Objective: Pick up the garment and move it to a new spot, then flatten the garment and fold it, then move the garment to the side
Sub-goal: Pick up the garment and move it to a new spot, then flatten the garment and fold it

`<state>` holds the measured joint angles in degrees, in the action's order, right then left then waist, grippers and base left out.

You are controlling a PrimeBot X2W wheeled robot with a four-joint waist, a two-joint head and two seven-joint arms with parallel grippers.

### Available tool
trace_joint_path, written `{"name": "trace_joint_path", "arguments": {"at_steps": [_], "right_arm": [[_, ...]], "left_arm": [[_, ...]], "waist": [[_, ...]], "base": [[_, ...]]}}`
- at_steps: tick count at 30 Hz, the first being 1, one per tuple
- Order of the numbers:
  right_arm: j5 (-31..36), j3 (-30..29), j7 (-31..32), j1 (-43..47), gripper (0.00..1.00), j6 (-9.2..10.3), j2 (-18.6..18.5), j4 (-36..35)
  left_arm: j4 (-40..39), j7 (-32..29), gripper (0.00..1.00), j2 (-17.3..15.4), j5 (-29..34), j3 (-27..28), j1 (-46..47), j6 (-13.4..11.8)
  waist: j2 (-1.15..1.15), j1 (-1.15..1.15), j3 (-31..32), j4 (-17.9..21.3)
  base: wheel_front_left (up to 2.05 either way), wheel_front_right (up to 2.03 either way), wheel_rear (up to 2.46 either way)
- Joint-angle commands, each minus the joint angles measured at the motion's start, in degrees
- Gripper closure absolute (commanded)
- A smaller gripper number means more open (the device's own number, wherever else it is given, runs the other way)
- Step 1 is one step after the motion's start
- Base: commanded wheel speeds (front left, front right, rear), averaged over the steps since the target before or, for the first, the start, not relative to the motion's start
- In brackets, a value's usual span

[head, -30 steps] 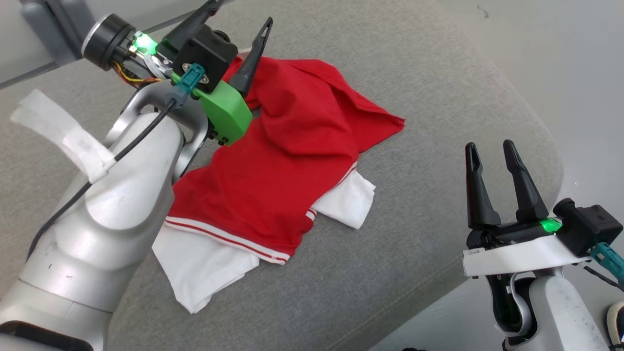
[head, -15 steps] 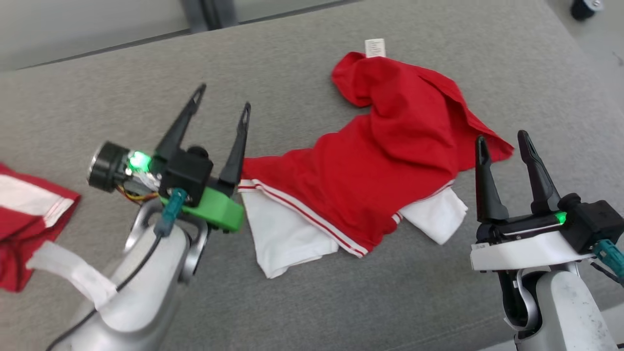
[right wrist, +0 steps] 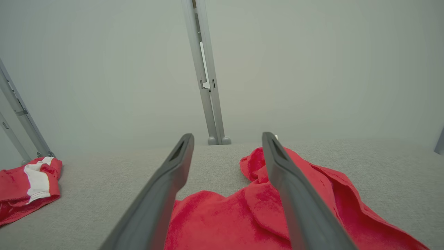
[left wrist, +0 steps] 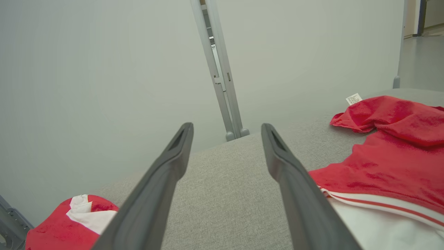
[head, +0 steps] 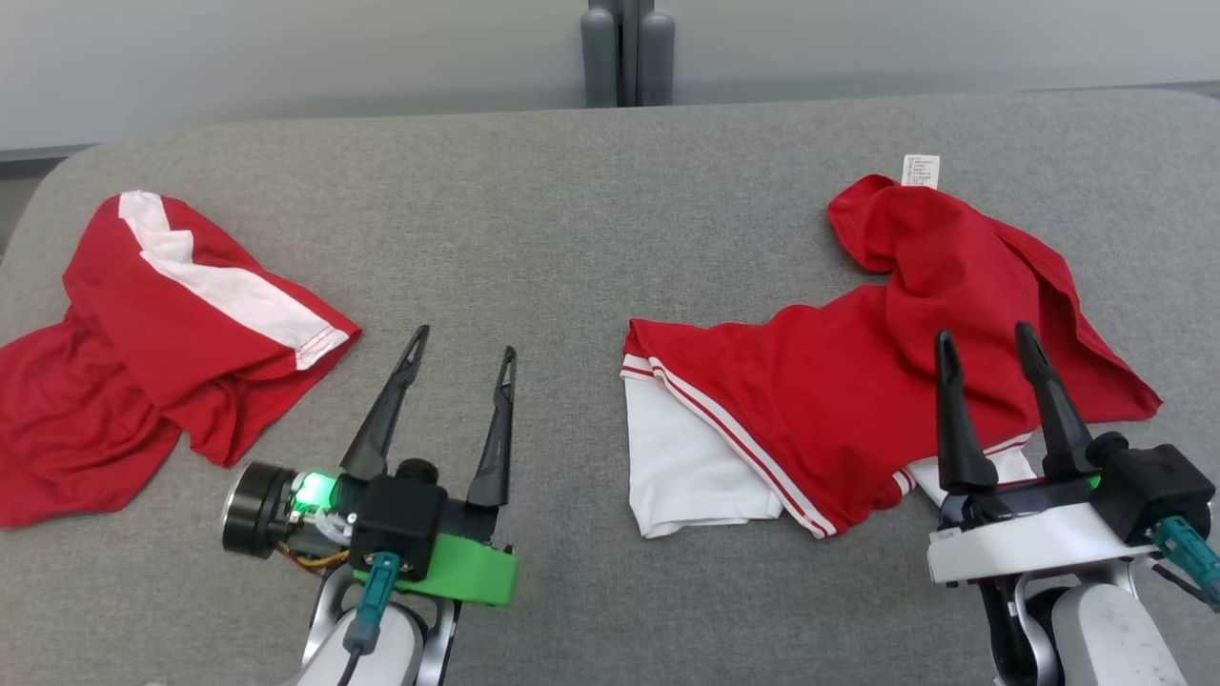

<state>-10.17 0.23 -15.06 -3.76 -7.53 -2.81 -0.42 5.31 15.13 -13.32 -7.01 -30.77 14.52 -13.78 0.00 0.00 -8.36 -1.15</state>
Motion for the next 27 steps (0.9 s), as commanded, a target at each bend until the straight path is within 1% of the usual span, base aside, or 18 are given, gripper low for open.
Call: {"name": "trace_joint_path", "arguments": {"at_steps": [1, 5, 8, 10, 12, 16, 27], "right_arm": [[0.14, 0.49, -0.18, 0.83, 0.00, 0.08, -0.14, 0.32], [-1.03, 0.69, -0.18, 1.35, 0.00, 0.08, -0.16, 0.47], [-1.54, 0.90, -0.18, 1.16, 0.00, 0.08, -0.16, 0.36], [-1.50, 1.09, -0.18, 1.10, 0.00, 0.08, -0.14, 0.26], [-1.42, 1.27, -0.18, 1.27, 0.00, 0.08, -0.15, 0.24], [-1.19, 1.50, -0.18, 1.40, 0.00, 0.08, -0.15, 0.52], [-1.52, 1.53, -0.18, 1.00, 0.00, 0.08, -0.14, 0.32]], "left_arm": [[-0.22, 0.01, 0.00, 0.98, -1.24, 1.61, -2.30, -0.48], [-1.62, 0.02, 0.00, 3.03, -1.24, 5.05, -4.91, -0.51], [-2.59, 0.02, 0.00, 4.68, -1.77, 7.51, -6.92, 0.70], [-3.05, 0.02, 0.00, 5.74, -2.36, 9.16, -7.81, 2.37], [-3.16, 0.02, 0.00, 6.18, -1.71, 10.34, -8.41, 4.03], [-3.02, 0.02, 0.00, 7.16, -0.40, 12.26, -9.12, 5.96], [-2.29, 0.03, 0.00, 9.19, 2.32, 15.04, -9.76, 8.70]], "waist": [[0.00, 0.00, 2.29, -1.84], [0.00, 0.00, 2.72, -1.44], [0.00, 0.00, 2.70, -1.17], [0.00, 0.00, 2.68, -1.14], [0.00, 0.00, 2.73, -1.12], [0.00, 0.00, 2.88, -0.77], [0.00, 0.00, 2.41, -0.51]], "base": [[0.00, 0.00, 0.00], [0.00, 0.00, 0.00], [0.00, 0.00, 0.00], [0.00, 0.00, 0.00], [0.00, 0.00, 0.00], [0.00, 0.00, 0.00], [0.00, 0.00, 0.00]]}}
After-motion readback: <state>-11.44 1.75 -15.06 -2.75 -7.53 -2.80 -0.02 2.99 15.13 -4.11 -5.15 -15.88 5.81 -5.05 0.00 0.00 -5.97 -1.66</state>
